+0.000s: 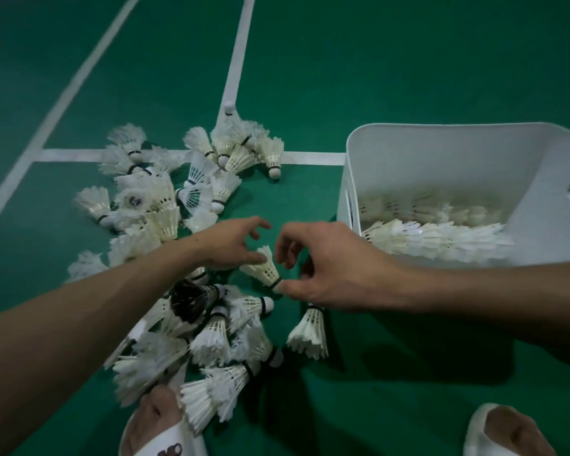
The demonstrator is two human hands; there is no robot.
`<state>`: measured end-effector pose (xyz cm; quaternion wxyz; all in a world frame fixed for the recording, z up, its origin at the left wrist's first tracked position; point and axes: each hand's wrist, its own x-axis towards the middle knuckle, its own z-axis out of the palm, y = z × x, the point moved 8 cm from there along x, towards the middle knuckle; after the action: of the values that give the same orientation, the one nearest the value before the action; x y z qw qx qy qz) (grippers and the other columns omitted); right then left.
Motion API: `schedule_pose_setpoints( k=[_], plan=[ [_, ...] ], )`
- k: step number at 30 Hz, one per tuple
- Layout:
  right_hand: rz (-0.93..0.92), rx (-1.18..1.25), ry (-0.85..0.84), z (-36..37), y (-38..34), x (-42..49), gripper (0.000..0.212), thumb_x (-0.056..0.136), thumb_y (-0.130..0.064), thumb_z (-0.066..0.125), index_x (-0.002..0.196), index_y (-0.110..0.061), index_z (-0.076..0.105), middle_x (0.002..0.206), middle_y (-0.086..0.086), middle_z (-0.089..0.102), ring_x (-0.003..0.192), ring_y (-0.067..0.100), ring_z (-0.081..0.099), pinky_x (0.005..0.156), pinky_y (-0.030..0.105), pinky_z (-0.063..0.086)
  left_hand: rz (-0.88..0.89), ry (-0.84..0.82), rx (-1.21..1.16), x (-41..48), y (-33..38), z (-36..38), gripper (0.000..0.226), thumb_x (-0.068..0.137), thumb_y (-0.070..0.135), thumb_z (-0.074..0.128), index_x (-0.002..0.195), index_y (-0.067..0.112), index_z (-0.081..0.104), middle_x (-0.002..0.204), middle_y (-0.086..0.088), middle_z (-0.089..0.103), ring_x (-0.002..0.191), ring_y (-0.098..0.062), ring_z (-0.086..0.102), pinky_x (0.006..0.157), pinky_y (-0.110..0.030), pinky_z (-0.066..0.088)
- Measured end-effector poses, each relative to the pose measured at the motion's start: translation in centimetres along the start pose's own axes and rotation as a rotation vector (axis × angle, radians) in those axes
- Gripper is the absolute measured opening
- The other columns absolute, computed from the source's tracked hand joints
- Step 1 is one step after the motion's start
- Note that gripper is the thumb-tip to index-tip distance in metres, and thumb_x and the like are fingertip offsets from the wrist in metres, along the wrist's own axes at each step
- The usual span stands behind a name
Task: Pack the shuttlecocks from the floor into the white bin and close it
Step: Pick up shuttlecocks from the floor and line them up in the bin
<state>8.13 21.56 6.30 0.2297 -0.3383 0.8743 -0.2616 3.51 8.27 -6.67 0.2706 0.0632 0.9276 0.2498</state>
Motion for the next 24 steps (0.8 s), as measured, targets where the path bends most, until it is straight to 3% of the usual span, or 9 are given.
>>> schedule_pose_setpoints(
  k=[2, 5, 10, 15, 19, 22, 24],
  plan=[
    [0.05, -0.038, -0.052, 1.8, 1.6, 0.4, 0.028, 0.08, -0.032, 0.071, 0.1, -0.028, 0.052, 0.095, -0.009, 0.06, 0.069, 0.0, 0.052, 0.062, 0.013, 0.043, 0.028, -0.082, 0.009, -0.5, 0.3, 1.7, 0.065, 0.08, 0.038, 0.073, 0.135, 0.028, 0.04, 0.126, 0.0, 0.054, 0.1, -0.015, 0.057, 0.09, -0.032, 0.047],
    [0.09, -0.074, -0.104, 3.5, 3.2, 0.6, 0.043, 0.08, -0.035, 0.071, 0.115, -0.024, 0.049, 0.108, -0.006, 0.058, 0.087, 0.011, 0.054, 0.077, 0.025, 0.046, 0.095, -0.178, 0.04, -1.5, 0.9, 3.4, 0.078, 0.074, 0.047, 0.074, 0.139, 0.04, 0.031, 0.128, 0.003, 0.046, 0.112, -0.014, 0.047, 0.098, -0.035, 0.042],
    [0.129, -0.129, -0.221, 6.8, 4.6, 0.2, 0.057, 0.079, -0.041, 0.072, 0.123, -0.021, 0.042, 0.114, 0.002, 0.053, 0.09, 0.016, 0.047, 0.075, 0.027, 0.039, 0.077, -0.34, 0.089, -3.8, 0.0, 5.2, 0.096, 0.068, 0.046, 0.081, 0.144, 0.043, 0.022, 0.147, 0.01, 0.032, 0.13, -0.01, 0.035, 0.106, -0.029, 0.032],
    [0.155, -0.18, -0.324, 9.3, 5.9, -0.2, 0.065, 0.076, -0.044, 0.072, 0.128, -0.03, 0.036, 0.112, 0.007, 0.05, 0.101, 0.027, 0.054, 0.087, 0.037, 0.047, 0.076, -0.271, 0.146, -4.2, -0.7, 4.7, 0.09, 0.069, 0.027, 0.083, 0.141, 0.04, 0.032, 0.139, 0.009, 0.045, 0.106, -0.007, 0.044, 0.085, -0.023, 0.035],
    [0.16, -0.172, -0.449, 11.4, 6.5, -0.7, 0.066, 0.081, -0.044, 0.067, 0.137, -0.036, 0.033, 0.129, 0.011, 0.044, 0.118, 0.031, 0.048, 0.1, 0.039, 0.043, 0.085, -0.242, 0.182, -4.0, 0.0, 4.4, 0.085, 0.074, 0.02, 0.078, 0.142, 0.038, 0.031, 0.132, 0.005, 0.05, 0.092, -0.008, 0.045, 0.076, -0.023, 0.034],
    [0.18, -0.131, -0.503, 12.5, 7.0, -0.8, 0.06, 0.085, -0.042, 0.065, 0.139, -0.024, 0.045, 0.134, 0.014, 0.047, 0.129, 0.027, 0.041, 0.104, 0.031, 0.039, 0.073, -0.243, 0.181, -4.0, 0.2, 4.3, 0.083, 0.075, 0.018, 0.077, 0.141, 0.04, 0.032, 0.131, 0.004, 0.051, 0.096, -0.01, 0.048, 0.077, -0.024, 0.037],
    [0.217, -0.075, -0.479, 12.7, 7.4, -0.7, 0.048, 0.087, -0.041, 0.064, 0.128, -0.017, 0.06, 0.117, 0.005, 0.057, 0.118, 0.023, 0.053, 0.093, 0.022, 0.042, 0.065, -0.234, 0.16, -3.9, 0.3, 4.1, 0.082, 0.075, 0.014, 0.076, 0.141, 0.04, 0.033, 0.128, 0.005, 0.051, 0.098, -0.011, 0.05, 0.076, -0.022, 0.039]
  ],
)
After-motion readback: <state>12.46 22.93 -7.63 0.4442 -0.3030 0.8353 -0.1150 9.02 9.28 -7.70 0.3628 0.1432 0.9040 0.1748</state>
